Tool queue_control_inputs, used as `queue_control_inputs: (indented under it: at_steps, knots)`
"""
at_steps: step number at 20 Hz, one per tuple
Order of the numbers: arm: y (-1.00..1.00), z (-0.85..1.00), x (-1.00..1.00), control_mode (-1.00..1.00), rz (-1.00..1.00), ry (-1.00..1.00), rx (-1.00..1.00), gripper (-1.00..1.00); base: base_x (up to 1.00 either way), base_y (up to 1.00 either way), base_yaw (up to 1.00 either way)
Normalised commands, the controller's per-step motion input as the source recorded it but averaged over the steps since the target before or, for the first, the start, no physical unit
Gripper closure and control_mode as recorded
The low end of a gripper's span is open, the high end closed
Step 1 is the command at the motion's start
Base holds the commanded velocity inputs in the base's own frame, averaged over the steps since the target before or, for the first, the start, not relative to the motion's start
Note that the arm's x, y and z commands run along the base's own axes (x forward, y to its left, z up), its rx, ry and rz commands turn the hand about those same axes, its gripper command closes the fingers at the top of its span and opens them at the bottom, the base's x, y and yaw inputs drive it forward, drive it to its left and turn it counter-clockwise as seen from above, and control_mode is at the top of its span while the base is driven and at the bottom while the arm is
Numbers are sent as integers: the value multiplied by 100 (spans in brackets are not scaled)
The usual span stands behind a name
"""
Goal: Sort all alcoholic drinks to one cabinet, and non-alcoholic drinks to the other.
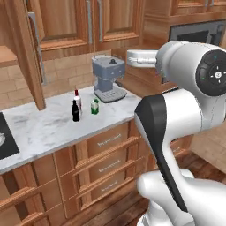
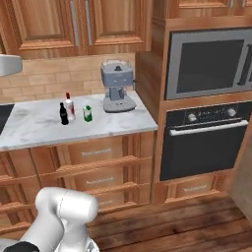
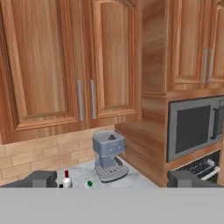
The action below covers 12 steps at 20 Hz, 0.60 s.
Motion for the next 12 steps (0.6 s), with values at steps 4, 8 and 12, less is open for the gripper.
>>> queue_control_inputs:
  at_steps: [4,8,12]
  knots:
    - [0,0,0,100,0,0,0,-100,82,-5,42]
    - [0,0,0,100,0,0,0,-100,65,-25,37]
    - [0,0,0,100,0,0,0,-100,49,-46,27]
